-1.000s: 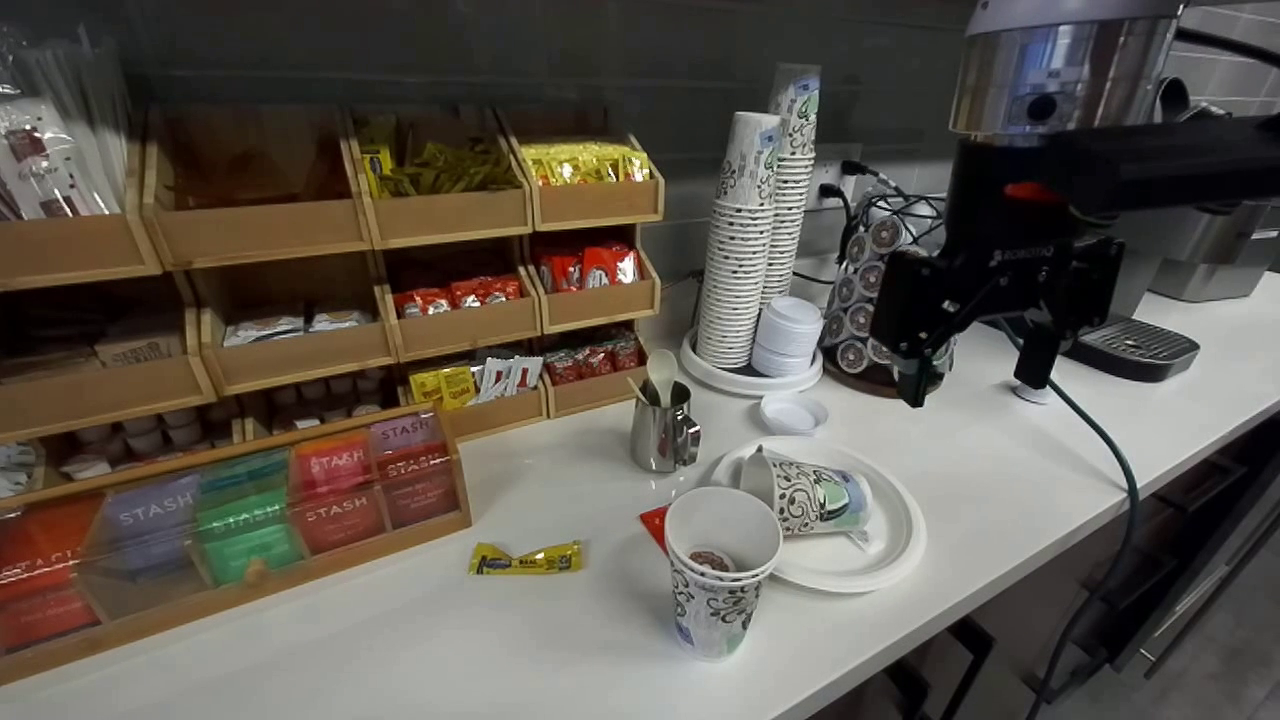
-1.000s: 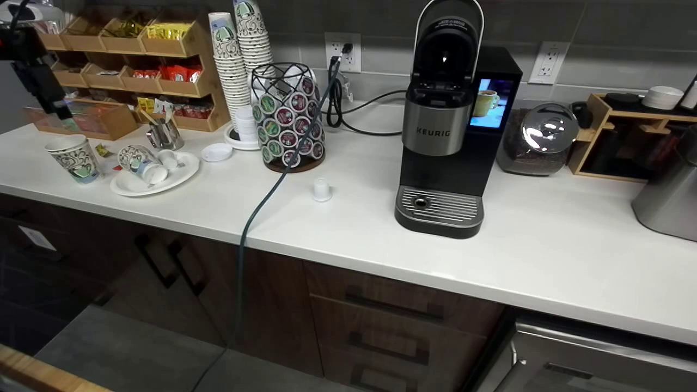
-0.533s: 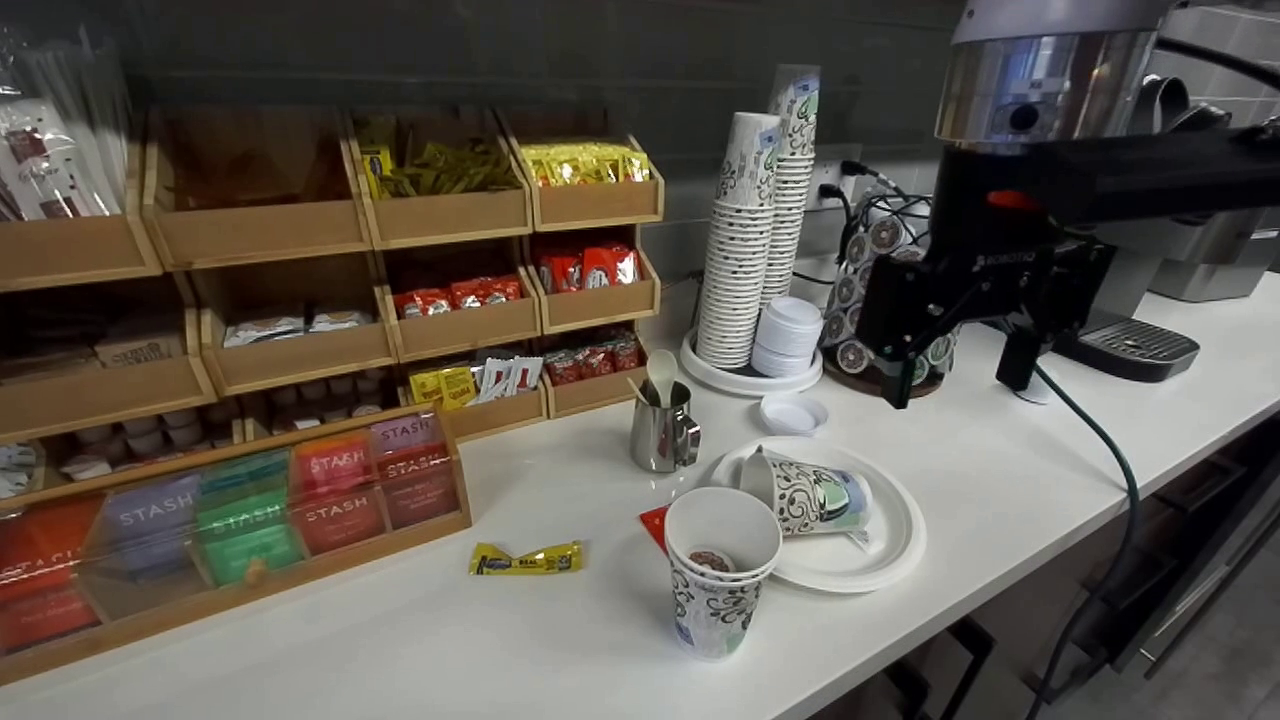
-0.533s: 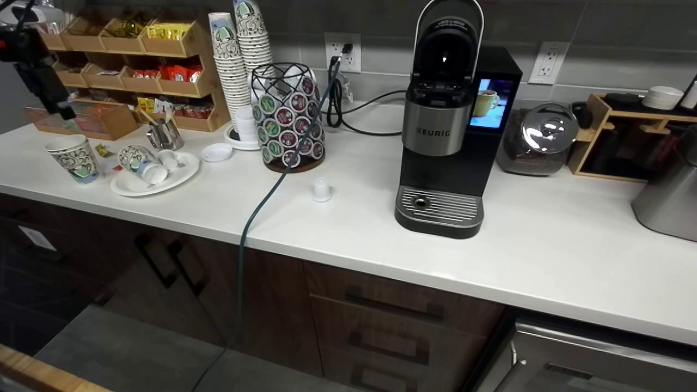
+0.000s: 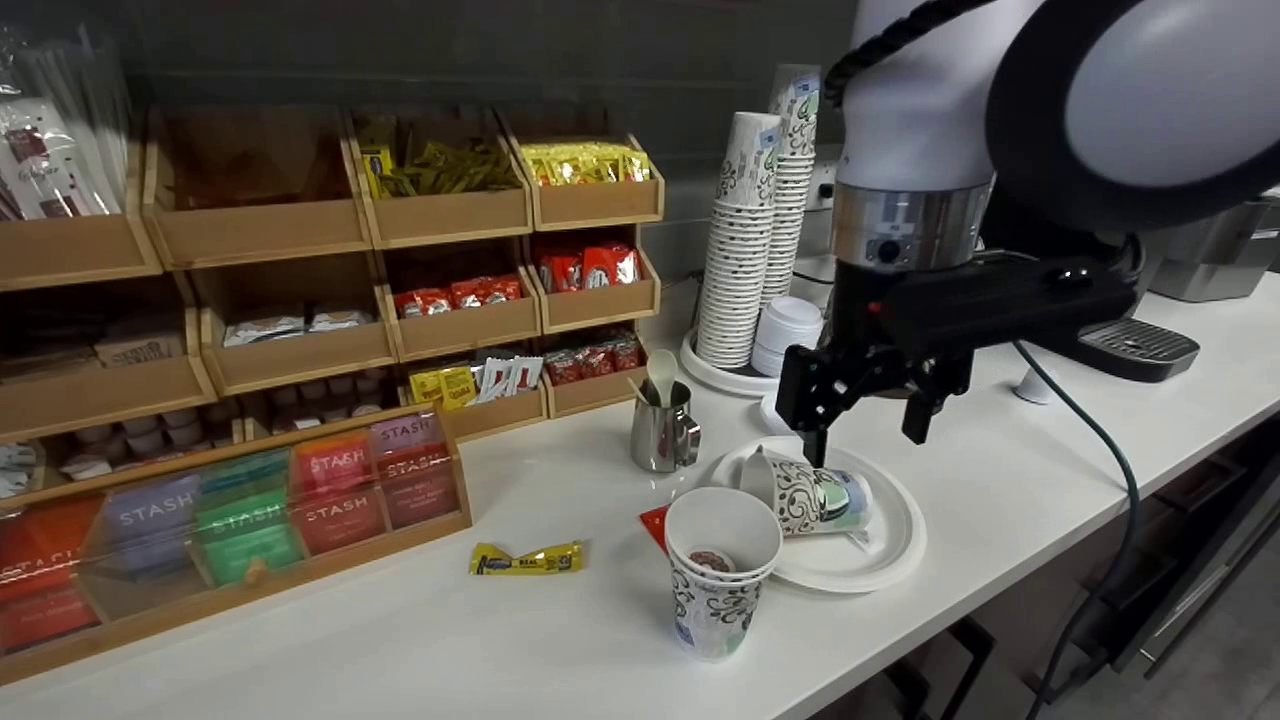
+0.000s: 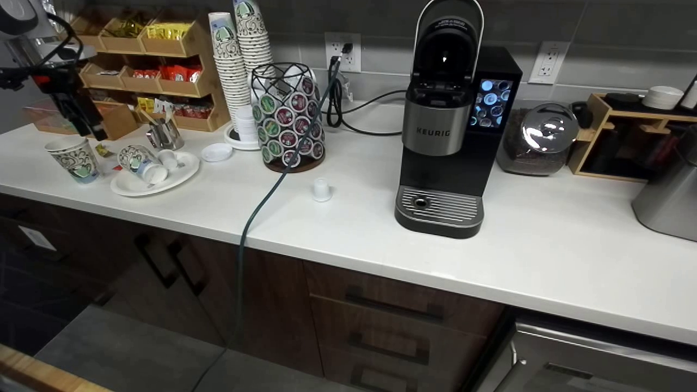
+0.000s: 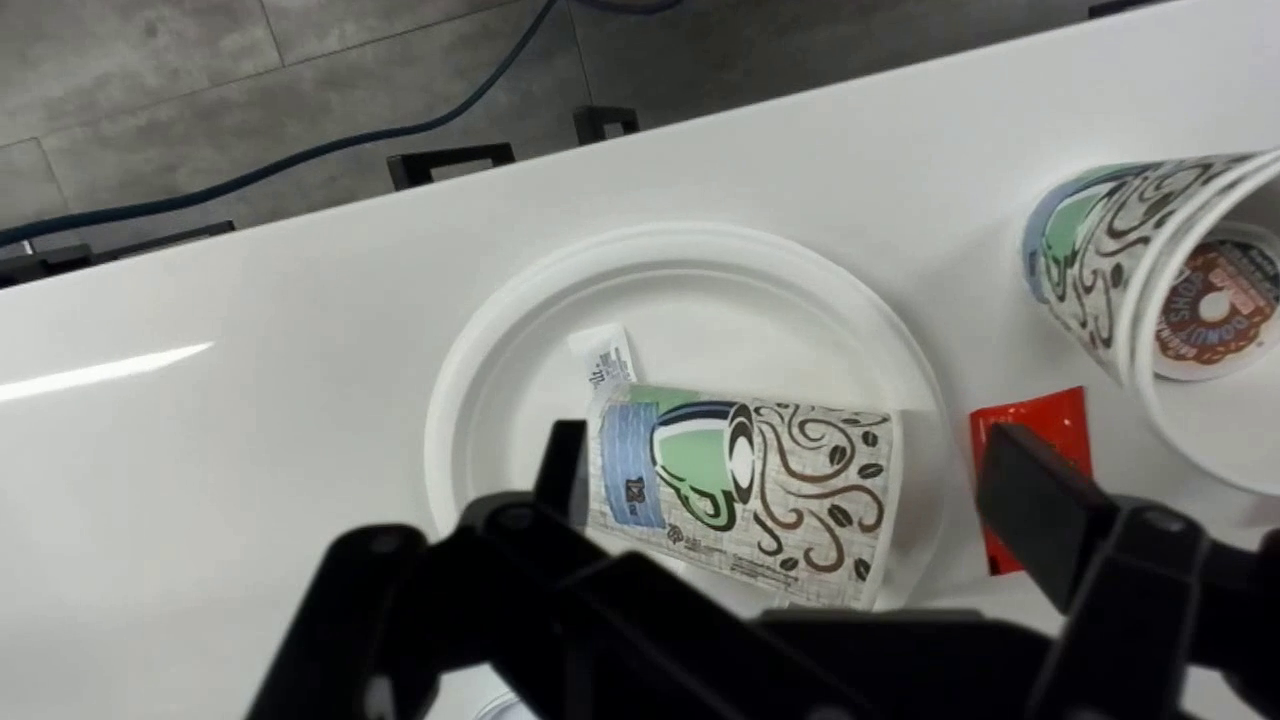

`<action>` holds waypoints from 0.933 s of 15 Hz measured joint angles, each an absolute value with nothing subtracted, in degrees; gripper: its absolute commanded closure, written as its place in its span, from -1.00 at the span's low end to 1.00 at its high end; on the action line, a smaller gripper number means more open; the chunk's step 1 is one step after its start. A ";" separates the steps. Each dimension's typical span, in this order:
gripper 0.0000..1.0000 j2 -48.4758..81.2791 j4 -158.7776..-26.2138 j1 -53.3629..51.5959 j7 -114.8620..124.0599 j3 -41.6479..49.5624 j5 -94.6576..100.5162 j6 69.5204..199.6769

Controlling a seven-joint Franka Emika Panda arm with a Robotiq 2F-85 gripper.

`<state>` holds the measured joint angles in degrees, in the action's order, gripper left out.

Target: Pour the yellow sachet out of the coffee cup on the right and onto the white plate.

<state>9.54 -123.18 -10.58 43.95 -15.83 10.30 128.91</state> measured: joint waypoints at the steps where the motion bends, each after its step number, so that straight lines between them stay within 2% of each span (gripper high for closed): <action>1: -1.00 10.85 -122.28 -11.08 44.36 -15.57 10.79 128.91; 8: -1.00 12.80 -119.89 -15.77 52.94 -11.90 18.10 129.16; 14: -1.00 19.34 -115.30 -20.65 65.05 -9.24 25.56 128.93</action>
<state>19.34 -115.30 -20.65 65.05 -9.24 25.56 128.93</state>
